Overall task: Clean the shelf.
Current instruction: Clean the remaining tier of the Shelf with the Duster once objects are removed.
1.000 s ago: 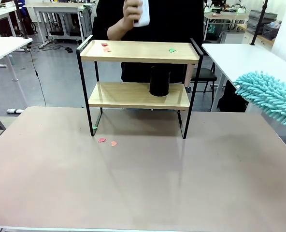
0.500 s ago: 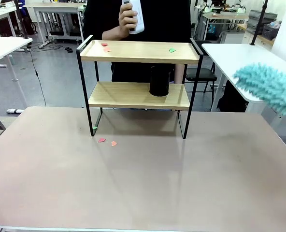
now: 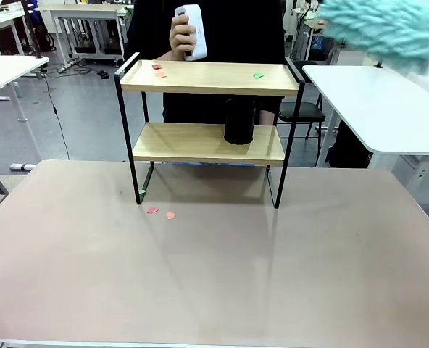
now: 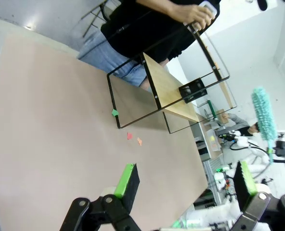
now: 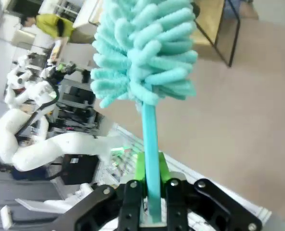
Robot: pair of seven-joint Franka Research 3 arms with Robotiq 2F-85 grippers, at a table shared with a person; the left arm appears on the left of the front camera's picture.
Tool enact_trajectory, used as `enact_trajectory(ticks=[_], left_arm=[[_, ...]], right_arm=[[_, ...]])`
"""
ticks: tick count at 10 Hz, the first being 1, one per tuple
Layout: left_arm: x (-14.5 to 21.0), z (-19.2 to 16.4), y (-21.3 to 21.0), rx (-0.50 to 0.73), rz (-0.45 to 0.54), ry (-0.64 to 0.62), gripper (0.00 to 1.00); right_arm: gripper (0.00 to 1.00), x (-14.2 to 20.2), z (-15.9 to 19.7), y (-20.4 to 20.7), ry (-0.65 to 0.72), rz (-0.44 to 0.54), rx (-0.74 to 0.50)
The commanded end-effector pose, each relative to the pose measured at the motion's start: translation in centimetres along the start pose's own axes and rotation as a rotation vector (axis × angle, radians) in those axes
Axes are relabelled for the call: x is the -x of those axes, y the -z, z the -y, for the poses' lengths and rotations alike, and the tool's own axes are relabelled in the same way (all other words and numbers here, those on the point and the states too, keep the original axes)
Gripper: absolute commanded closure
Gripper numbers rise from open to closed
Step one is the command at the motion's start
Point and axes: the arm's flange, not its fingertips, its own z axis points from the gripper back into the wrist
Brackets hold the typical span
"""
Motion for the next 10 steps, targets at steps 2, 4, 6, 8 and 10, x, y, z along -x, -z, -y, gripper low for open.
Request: enact_trajectory(ticks=[2, 4, 6, 8, 10], left_arm=[[0.0, 0.1, 0.1, 0.015, 0.011, 0.023, 0.0], [0.0, 0.1, 0.1, 0.015, 0.011, 0.023, 0.0], [0.0, 0.1, 0.1, 0.015, 0.011, 0.023, 0.0], [0.0, 0.1, 0.1, 0.015, 0.011, 0.023, 0.0], [0.0, 0.1, 0.1, 0.015, 0.011, 0.023, 0.0]], right_arm=[[0.88, -4.4, -2.2, 6.2, -0.05, -0.01, 0.112], [0.88, -3.3, -3.2, 5.9, -0.073, -0.023, 0.085], [0.88, -3.3, -3.2, 5.9, -0.073, -0.023, 0.085], [0.88, -4.7, -1.8, 7.3, -0.019, 0.009, 0.108], [0.88, -8.8, -2.2, 8.7, -0.033, -0.008, 0.155]])
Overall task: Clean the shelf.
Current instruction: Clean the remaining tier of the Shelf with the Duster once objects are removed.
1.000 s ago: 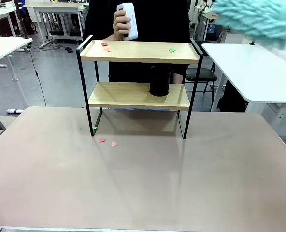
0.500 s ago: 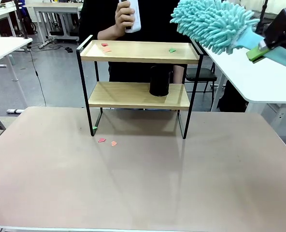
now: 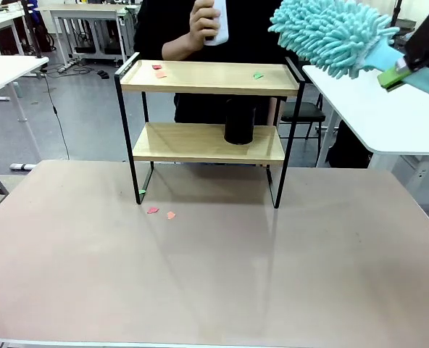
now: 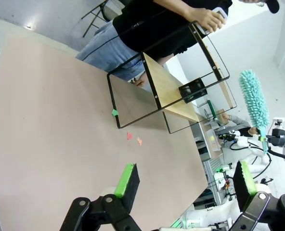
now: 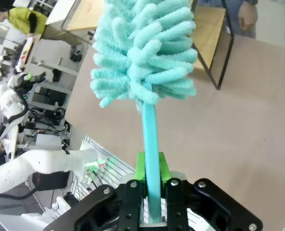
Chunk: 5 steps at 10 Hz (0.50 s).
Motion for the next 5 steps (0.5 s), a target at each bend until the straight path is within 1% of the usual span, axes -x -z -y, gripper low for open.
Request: enact_trajectory(ticks=[1, 3, 5], left_arm=[[0.0, 0.1, 0.1, 0.015, 0.011, 0.023, 0.0], [0.0, 0.1, 0.1, 0.015, 0.011, 0.023, 0.0], [0.0, 0.1, 0.1, 0.015, 0.011, 0.023, 0.0]], right_arm=[[0.88, -4.9, -1.0, 1.9, 0.024, -0.029, 0.055], [0.88, -7.3, -1.3, 3.8, 0.031, -0.071, 0.085], [0.88, -8.0, -2.0, 5.8, 0.041, -0.101, 0.116]])
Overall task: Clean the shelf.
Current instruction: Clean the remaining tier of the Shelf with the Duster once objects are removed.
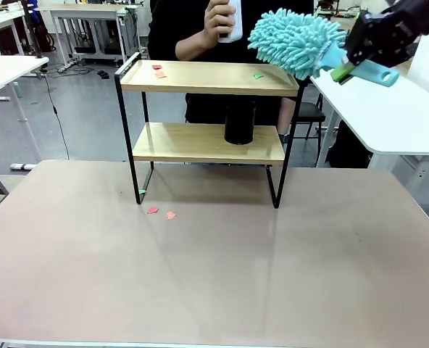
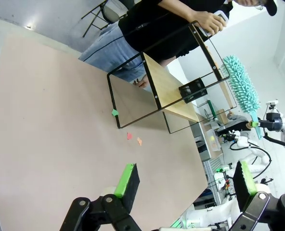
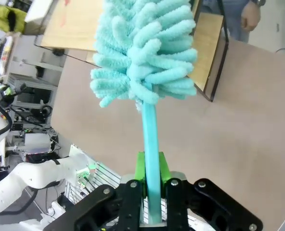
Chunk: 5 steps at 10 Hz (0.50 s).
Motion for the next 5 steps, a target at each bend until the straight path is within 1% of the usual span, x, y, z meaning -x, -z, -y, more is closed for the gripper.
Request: enact_trajectory(ticks=[1, 4, 5], left_arm=[[0.0, 0.1, 0.1, 0.015, 0.011, 0.023, 0.0], [0.0, 0.1, 0.1, 0.015, 0.011, 0.023, 0.0], [0.0, 0.1, 0.1, 0.015, 0.011, 0.023, 0.0]], right_arm=[[0.88, -0.5, -1.6, 0.3, 0.03, -0.015, 0.049], [0.88, -0.7, -3.1, 2.7, 0.044, -0.047, 0.096], [0.88, -0.9, -3.5, 3.8, 0.036, -0.061, 0.085]])
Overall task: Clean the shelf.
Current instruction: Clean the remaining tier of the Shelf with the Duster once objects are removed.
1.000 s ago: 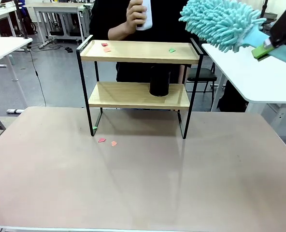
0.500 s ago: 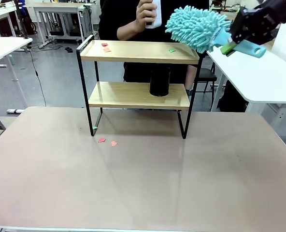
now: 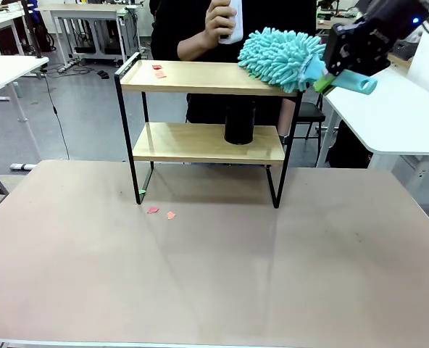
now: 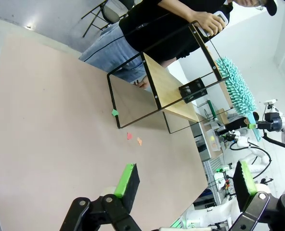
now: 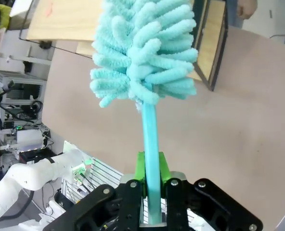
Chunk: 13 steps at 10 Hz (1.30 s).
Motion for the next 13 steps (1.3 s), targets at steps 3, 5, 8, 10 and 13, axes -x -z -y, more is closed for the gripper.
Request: enact_trajectory(ticks=[3, 5, 8, 10, 13], left_arm=[[0.0, 0.1, 0.1, 0.015, 0.011, 0.023, 0.0], [0.0, 0.1, 0.1, 0.015, 0.011, 0.023, 0.0], [0.0, 0.1, 0.1, 0.015, 0.011, 0.023, 0.0], [0.0, 0.1, 0.1, 0.015, 0.011, 0.023, 0.0], [0.0, 0.1, 0.1, 0.015, 0.011, 0.023, 0.0]], right_arm=[[0.88, -2.7, -2.5, 2.7, -0.044, -0.009, -0.05], [0.88, -4.5, -4.2, 4.1, -0.11, -0.044, -0.08], [0.88, -6.7, -6.2, 5.6, -0.232, -0.102, -0.122], [0.88, -8.4, -6.7, 5.8, -0.321, -0.142, -0.137], [0.88, -9.7, -6.4, 6.7, -0.478, -0.224, -0.156]])
